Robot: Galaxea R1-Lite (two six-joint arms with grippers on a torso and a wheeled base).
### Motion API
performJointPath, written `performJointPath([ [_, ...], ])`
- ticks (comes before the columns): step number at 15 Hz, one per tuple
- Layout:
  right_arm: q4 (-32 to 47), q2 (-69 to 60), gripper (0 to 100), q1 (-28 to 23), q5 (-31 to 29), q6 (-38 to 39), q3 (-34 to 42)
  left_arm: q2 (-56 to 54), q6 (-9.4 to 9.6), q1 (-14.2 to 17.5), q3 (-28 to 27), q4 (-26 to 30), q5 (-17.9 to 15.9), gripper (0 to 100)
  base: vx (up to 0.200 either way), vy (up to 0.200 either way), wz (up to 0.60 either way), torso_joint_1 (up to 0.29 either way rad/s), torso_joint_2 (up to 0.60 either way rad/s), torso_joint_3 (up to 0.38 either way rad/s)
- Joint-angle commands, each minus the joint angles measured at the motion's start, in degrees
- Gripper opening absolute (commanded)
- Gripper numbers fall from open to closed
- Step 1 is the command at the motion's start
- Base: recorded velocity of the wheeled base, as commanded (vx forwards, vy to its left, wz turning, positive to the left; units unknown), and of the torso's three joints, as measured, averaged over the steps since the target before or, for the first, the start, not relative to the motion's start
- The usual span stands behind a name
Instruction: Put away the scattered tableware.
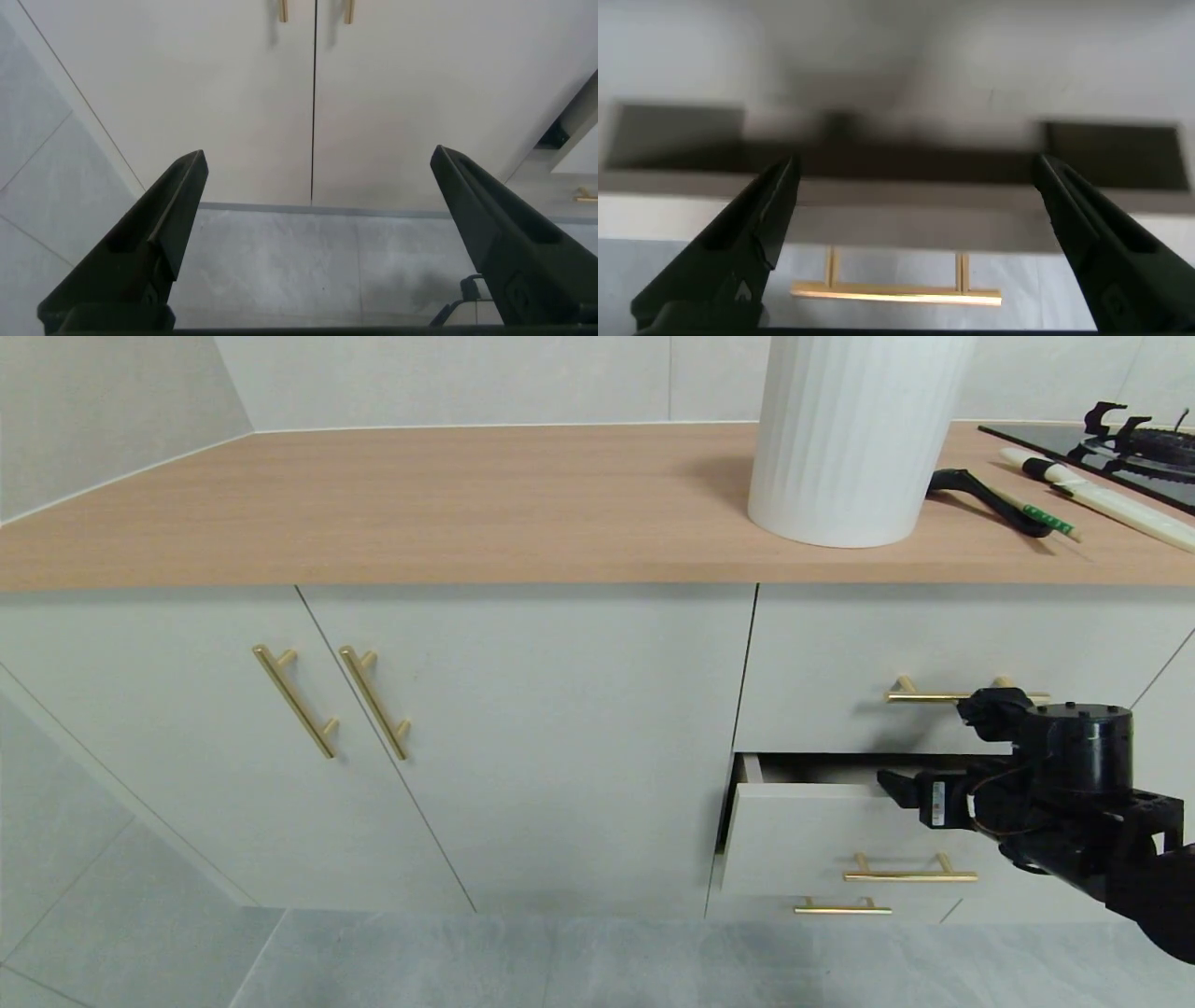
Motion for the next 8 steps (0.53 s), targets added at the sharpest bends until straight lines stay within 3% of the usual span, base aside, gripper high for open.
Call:
performJointPath([
  [1, -0.04, 1.56, 100, 0.02, -0.01, -0.07, 0.44, 0.09, -0.04, 0.02, 0.01, 0.0, 0.03, 100, 0.0, 0.0, 0.0, 0.0, 0.0, 0.0],
  [5, 0.93, -0.55, 100, 0.02, 0.08, -0.42, 1.49, 0.09, -0.04, 0.02, 0.01, 0.0, 0.03, 100, 0.0, 0.0, 0.0, 0.0, 0.0, 0.0],
  [8, 8.31, -4.33, 100, 0.02, 0.52, -0.51, 0.79, 0.09, -0.04, 0.02, 0.01, 0.0, 0.03, 100, 0.0, 0.0, 0.0, 0.0, 0.0, 0.0],
])
